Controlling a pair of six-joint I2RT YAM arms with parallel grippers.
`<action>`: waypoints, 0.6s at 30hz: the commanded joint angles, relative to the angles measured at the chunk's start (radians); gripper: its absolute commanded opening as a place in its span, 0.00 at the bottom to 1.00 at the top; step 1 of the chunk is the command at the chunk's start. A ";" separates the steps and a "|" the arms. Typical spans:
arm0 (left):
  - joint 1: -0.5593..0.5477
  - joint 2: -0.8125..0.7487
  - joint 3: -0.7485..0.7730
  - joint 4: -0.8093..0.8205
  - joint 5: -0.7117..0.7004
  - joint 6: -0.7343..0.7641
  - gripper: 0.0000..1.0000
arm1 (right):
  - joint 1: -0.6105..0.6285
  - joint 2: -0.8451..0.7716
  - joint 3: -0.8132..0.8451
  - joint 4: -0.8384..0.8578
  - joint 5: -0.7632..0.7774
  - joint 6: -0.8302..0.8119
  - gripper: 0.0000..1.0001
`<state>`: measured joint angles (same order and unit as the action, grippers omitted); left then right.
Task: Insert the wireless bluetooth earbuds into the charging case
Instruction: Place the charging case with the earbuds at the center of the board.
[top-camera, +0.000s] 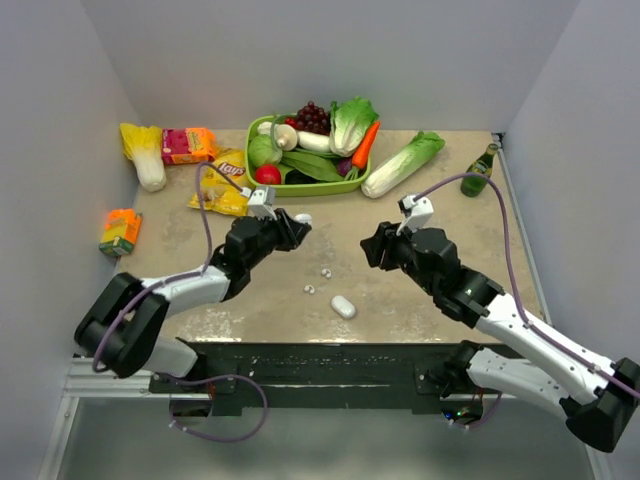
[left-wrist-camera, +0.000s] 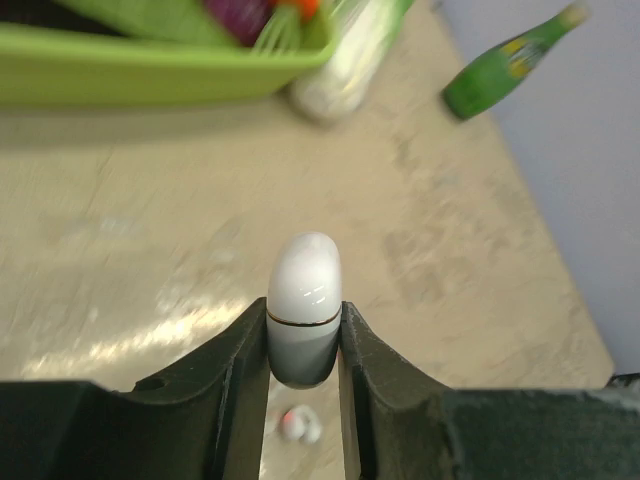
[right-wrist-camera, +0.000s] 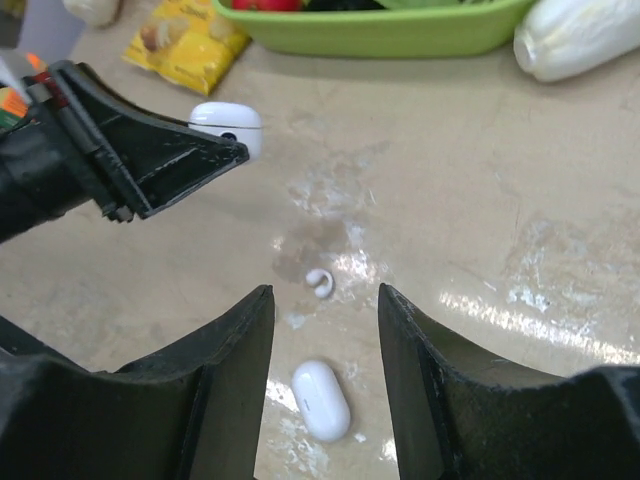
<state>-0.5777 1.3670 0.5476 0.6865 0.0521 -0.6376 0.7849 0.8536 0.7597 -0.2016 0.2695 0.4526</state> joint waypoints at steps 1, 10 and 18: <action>0.048 0.165 0.092 -0.189 0.066 -0.091 0.00 | 0.002 0.022 -0.036 0.051 -0.003 0.031 0.50; 0.127 0.401 0.187 -0.183 0.143 -0.073 0.00 | 0.001 0.002 -0.126 0.097 -0.076 0.064 0.51; 0.136 0.454 0.203 -0.197 0.183 -0.073 0.35 | 0.002 0.008 -0.181 0.142 -0.112 0.090 0.51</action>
<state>-0.4465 1.8019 0.7387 0.4934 0.1955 -0.6987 0.7853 0.8631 0.6022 -0.1257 0.1860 0.5129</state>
